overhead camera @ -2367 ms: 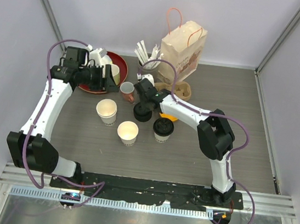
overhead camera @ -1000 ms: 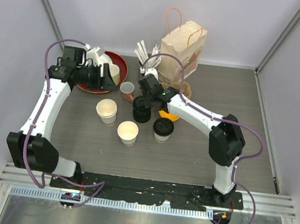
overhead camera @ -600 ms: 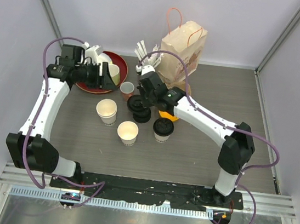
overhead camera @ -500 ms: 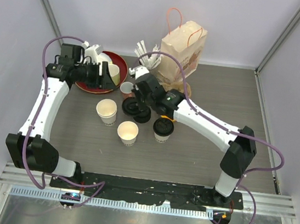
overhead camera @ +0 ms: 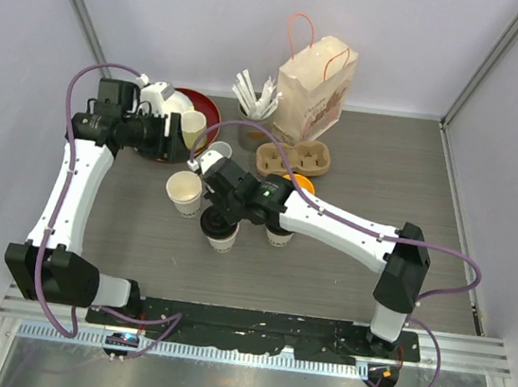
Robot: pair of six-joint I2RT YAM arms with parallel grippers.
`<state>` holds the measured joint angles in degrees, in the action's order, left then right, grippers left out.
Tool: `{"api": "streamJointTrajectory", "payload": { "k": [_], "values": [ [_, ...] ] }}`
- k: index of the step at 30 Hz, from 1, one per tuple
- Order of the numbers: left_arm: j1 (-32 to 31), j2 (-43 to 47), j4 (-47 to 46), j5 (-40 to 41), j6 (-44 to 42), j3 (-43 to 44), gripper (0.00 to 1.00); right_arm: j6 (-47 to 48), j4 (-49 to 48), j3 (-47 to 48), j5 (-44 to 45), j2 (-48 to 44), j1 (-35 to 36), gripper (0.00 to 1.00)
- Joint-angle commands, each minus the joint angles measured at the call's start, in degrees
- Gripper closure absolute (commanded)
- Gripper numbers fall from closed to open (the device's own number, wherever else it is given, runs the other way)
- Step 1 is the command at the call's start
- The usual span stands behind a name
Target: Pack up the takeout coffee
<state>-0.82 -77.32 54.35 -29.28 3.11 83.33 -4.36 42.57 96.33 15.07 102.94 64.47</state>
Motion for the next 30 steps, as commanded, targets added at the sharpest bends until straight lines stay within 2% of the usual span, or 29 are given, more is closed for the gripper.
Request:
{"api": "streamJointTrajectory", "payload": {
  "k": [1,13,30],
  "values": [
    [0.4,1.6,0.1,1.1,-1.5,-0.5,0.37,0.3,0.5,0.8,3.3,1.2,0.7,0.99],
    [0.4,1.3,-0.6,1.1,-1.9,-1.0,0.36,1.5,-2.4,-0.9,2.5,3.8,0.1,0.99],
    [0.4,1.5,-0.7,0.1,-0.6,-2.2,0.37,-1.2,-7.2,-7.6,1.4,0.2,-0.6,0.99]
  ]
}}
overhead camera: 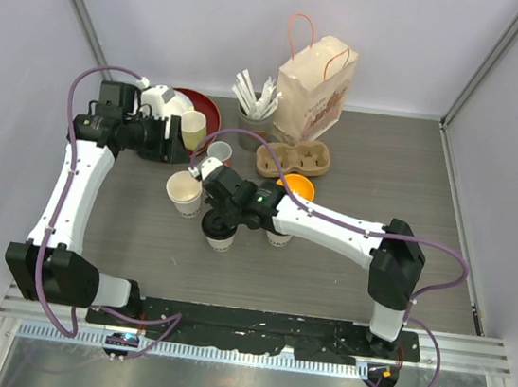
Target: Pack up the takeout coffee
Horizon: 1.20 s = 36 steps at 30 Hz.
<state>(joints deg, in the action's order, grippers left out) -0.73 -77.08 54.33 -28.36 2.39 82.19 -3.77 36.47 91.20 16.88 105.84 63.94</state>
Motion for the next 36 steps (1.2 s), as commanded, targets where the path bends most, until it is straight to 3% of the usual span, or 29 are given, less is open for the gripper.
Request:
{"api": "streamJointTrajectory", "payload": {
  "k": [1,5,10,14,22,29,33,36],
  "values": [
    [0.3,1.3,-0.8,-1.0,0.5,-1.5,0.37,-1.9,-1.4,-3.0,-0.6,-3.0,0.0,0.99],
    [0.0,1.7,-0.2,-2.4,1.4,-3.2,0.45,-2.6,-2.0,-4.3,0.7,-3.2,0.0,0.99],
    [-3.1,2.0,7.0,-4.2,-2.1,-3.4,0.50,-2.6,-2.4,-4.4,-0.7,-3.8,0.0,0.99],
    [-7.0,2.4,10.5,-4.1,-4.7,-4.9,0.50,-2.6,-2.4,-2.4,-1.9,-3.9,0.0,0.79],
    [-7.5,2.1,11.9,-7.1,-5.1,-8.2,0.55,-2.5,-1.2,0.1,0.3,-4.3,-0.1,0.64],
    [-7.5,1.3,11.9,-7.8,-5.8,-10.2,0.57,-1.2,-4.8,0.9,-1.4,-7.3,0.0,0.32],
    [-7.5,1.0,11.5,-8.0,-6.1,-10.4,0.57,1.4,-7.8,-0.6,-7.4,-8.0,0.0,0.18],
    [-7.4,1.1,11.2,-7.8,-6.1,-10.8,0.57,3.6,-9.6,-2.7,-13.1,-7.1,-0.1,0.14]
  ]
}}
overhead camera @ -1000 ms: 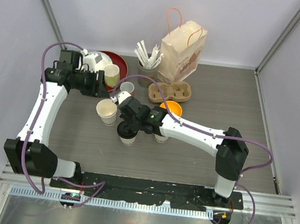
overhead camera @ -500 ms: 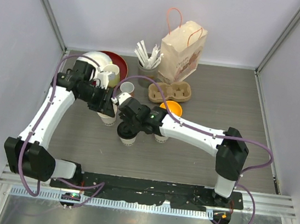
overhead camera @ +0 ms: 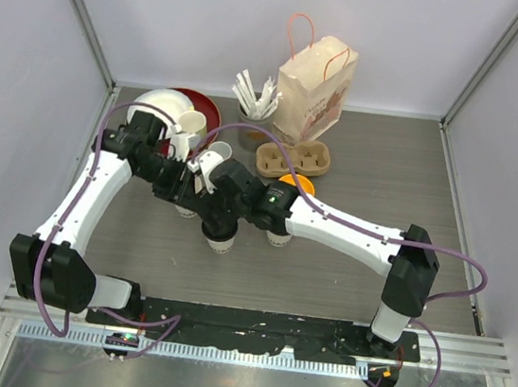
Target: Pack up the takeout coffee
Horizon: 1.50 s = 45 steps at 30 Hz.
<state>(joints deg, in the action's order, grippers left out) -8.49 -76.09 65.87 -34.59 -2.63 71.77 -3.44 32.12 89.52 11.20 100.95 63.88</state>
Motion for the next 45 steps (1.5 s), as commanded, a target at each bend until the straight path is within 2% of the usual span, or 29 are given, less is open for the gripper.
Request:
{"api": "streamJointTrajectory", "payload": {
  "k": [1,6,11,16,18,26,40,45],
  "values": [
    [0.2,-0.2,-0.6,-1.5,-1.0,-0.7,0.57,3.2,-5.3,-1.3,-7.5,-1.4,0.0,0.13],
    [0.2,-0.9,-2.1,-3.1,0.4,-3.7,0.55,5.1,-6.4,-3.1,-5.1,-0.8,-0.2,0.12],
    [0.1,-1.2,-4.9,-5.4,2.3,-6.4,0.49,5.9,-9.8,-7.0,-6.4,-2.2,-0.4,0.12],
    [0.1,-1.2,-7.9,-7.1,5.7,-9.0,0.48,5.9,-11.9,-10.3,-7.0,-3.1,-0.6,0.12],
    [0.1,-1.5,-9.1,-8.1,6.5,-9.6,0.49,5.8,-12.9,-11.6,-6.9,-3.5,-0.9,0.12],
    [0.2,-3.6,-9.9,-5.8,7.8,-10.7,0.66,6.4,-15.5,-15.6,-6.8,-3.6,-1.1,0.16],
    [0.1,-5.3,-10.6,-7.0,8.9,-11.3,0.70,0.5,-21.0,-27.2,-5.8,-5.9,-1.1,0.26],
    [0.1,-7.4,-9.5,-7.7,8.7,-8.9,0.69,0.4,-21.7,-26.4,-6.4,-6.2,-1.1,0.22]
  ]
}}
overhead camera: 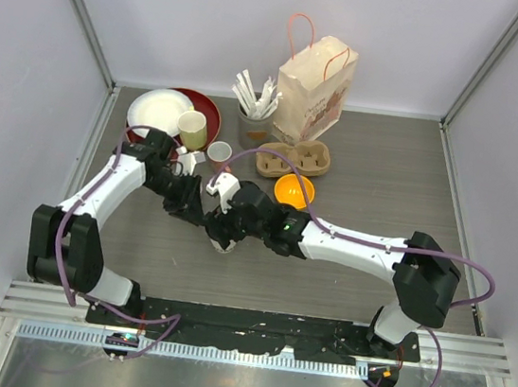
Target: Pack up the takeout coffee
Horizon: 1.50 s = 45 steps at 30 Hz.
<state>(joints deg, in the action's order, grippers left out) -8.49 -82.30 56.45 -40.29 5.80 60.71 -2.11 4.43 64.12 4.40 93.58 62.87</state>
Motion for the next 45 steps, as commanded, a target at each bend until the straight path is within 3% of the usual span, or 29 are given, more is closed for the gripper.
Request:
{"api": "streamJointTrajectory", "payload": {
  "k": [1,6,21,25,28,34,38,40,45],
  "values": [
    [0.1,-1.5,0.5,-2.2,0.0,2.9,0.69,-0.6,7.0,-0.3,0.4,1.1,-0.1,0.22],
    [0.1,-2.6,3.4,-3.6,-1.8,7.2,0.68,0.4,8.8,4.0,0.5,-0.7,-0.2,0.18],
    [0.2,-2.6,3.1,-3.1,-1.8,6.8,0.64,3.5,11.4,10.8,0.3,-0.6,-0.1,0.14],
    [0.1,-2.5,2.4,-2.9,-0.9,5.7,0.66,-0.4,11.7,11.9,2.0,-3.9,-0.1,0.14],
    [0.1,-1.3,1.6,-1.8,0.4,4.2,0.67,-9.1,14.0,12.9,5.8,-7.8,-0.8,0.19],
    [0.1,3.7,-1.5,-2.7,3.6,0.6,0.69,-25.6,20.2,9.7,4.9,-13.2,-1.9,0.54],
    [0.1,4.7,-4.7,-4.1,6.2,-2.9,0.68,-32.1,20.5,4.4,3.9,-14.9,-2.0,0.57],
    [0.1,4.1,-6.3,-4.8,8.2,-3.4,0.69,-34.0,19.5,2.3,3.1,-15.1,-2.1,0.51],
    [0.1,3.6,-8.2,-6.6,10.2,-4.5,0.70,-36.5,15.9,-0.7,0.0,-15.0,-3.8,0.52]
  ]
}}
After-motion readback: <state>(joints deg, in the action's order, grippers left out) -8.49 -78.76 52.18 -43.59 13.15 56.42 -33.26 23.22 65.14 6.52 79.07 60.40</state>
